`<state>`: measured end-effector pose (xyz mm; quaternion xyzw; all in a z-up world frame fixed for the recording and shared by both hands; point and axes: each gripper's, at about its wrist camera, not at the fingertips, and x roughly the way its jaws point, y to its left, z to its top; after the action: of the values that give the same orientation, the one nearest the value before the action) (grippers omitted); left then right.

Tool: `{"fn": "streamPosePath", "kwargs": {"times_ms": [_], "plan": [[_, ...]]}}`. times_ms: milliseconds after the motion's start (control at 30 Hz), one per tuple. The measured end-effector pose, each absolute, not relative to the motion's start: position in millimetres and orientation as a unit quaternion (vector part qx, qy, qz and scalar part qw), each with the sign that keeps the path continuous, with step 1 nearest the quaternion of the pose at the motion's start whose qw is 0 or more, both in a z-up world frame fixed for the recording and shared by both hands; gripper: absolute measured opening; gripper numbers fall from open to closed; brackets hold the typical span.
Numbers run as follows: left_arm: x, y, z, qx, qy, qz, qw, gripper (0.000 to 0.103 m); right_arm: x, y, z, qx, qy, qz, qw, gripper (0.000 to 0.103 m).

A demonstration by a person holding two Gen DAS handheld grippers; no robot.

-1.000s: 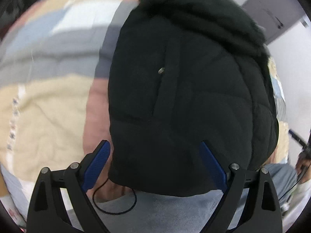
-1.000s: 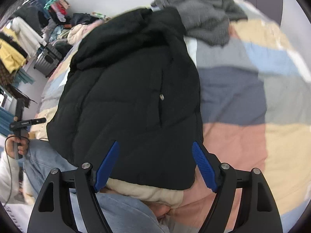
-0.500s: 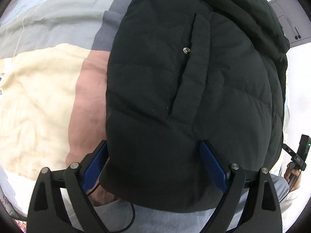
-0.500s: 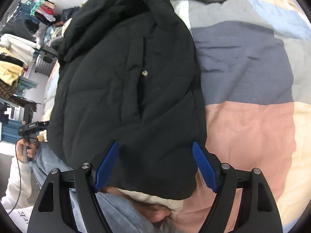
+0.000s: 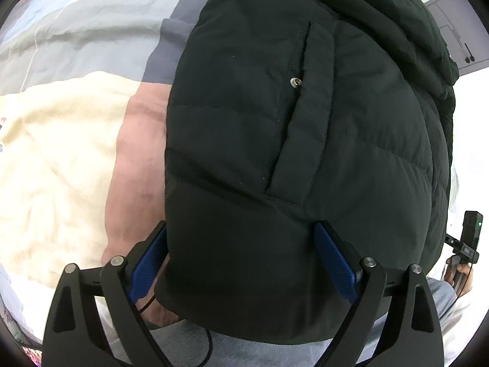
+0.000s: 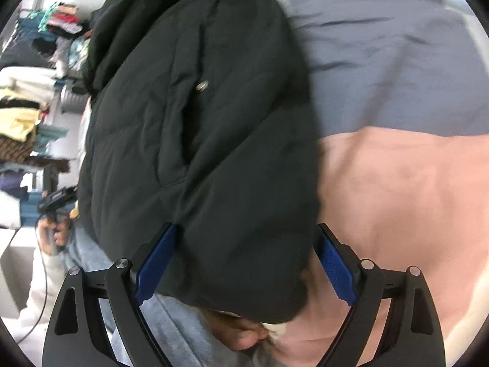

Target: Fold large clothes

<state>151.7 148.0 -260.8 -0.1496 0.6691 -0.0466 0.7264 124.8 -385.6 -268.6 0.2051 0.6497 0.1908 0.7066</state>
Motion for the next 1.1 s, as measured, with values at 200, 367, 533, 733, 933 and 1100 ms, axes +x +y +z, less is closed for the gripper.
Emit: {"fn": "streamPosePath", "kwargs": {"times_ms": [200,367,533,733,933,1100], "plan": [[162.2,141.2,-261.8,-0.153,0.669,-0.061,0.725,0.088,129.5,-368.2,-263.6,0.18,0.656,0.235,0.695,0.091],[163.2,131.8,-265.5,-0.165,0.665,-0.091,0.723,0.065,126.1,-358.5,-248.1,0.167,0.642,0.289,0.69,0.072],[162.6,118.5,-258.8,-0.16,0.654,-0.12,0.729,0.037,120.0,-350.6,-221.9,0.132,0.622,0.284,0.718,0.019],[166.3,119.3,-211.3,-0.211,0.605,-0.165,0.75,0.011,114.4,-331.8,-146.9,0.088,0.549,0.275,0.784,0.008],[162.6,126.9,-128.3,-0.246,0.524,-0.2,0.79,0.007,100.6,-317.2,-59.8,0.054,0.459,0.251,0.851,0.006],[147.4,159.0,-93.8,-0.286,0.493,-0.203,0.796,0.005,79.1,-328.2,-14.9,0.092,0.412,0.239,0.874,0.006]]}}
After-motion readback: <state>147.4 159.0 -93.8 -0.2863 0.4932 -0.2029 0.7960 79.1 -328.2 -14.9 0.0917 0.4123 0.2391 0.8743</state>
